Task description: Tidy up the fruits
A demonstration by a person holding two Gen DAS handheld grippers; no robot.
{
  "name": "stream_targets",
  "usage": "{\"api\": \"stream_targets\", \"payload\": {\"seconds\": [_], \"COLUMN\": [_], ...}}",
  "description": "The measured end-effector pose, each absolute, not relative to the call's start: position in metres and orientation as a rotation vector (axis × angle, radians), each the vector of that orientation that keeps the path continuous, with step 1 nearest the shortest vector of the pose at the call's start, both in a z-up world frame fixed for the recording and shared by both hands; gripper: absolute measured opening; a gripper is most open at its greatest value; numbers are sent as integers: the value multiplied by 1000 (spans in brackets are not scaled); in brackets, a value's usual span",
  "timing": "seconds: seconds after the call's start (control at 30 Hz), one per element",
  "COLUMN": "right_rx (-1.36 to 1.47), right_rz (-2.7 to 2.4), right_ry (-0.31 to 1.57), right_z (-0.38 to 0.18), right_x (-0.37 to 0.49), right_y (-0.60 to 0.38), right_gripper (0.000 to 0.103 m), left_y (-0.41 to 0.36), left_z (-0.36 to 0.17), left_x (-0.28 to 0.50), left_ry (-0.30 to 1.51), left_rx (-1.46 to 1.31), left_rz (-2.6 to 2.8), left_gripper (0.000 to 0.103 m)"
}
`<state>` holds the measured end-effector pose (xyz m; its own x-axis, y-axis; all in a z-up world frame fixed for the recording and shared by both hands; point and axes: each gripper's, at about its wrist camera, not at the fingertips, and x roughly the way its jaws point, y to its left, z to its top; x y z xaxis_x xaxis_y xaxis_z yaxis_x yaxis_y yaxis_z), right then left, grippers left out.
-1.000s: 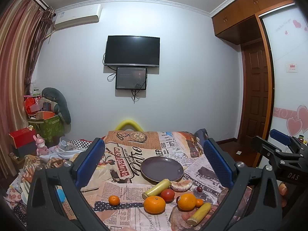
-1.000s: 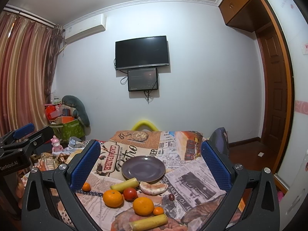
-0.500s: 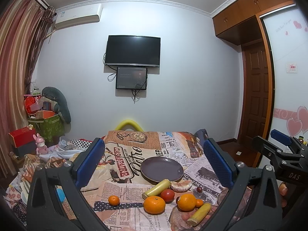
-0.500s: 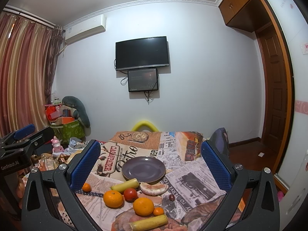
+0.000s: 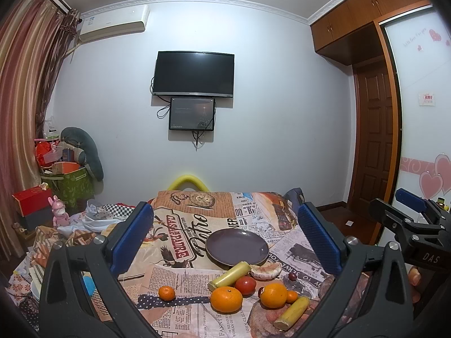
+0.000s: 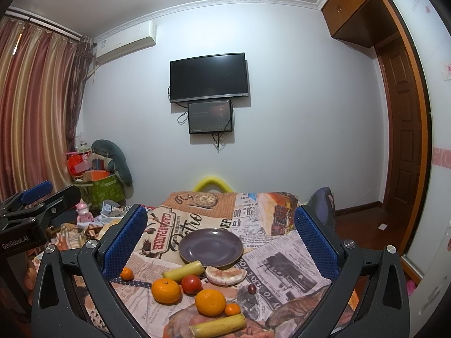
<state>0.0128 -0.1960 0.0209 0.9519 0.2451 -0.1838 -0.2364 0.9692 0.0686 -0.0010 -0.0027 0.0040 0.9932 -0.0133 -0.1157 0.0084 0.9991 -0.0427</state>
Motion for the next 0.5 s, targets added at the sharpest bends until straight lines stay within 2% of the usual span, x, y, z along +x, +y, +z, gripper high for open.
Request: {"api": "stream_targets", "payload": {"seconds": [0.5], "right_rx": [44], "right_rz": [241], "right_ry": [236], "right_z": [14], "right_x": [22], "right_y": [-194], "right_gripper": [103], "left_y": [5], "left_z": [-3], "left_x": [9], "left_ry": [157], "left_rx": [-53], "left_rz": [-13], "left_gripper": [103]}}
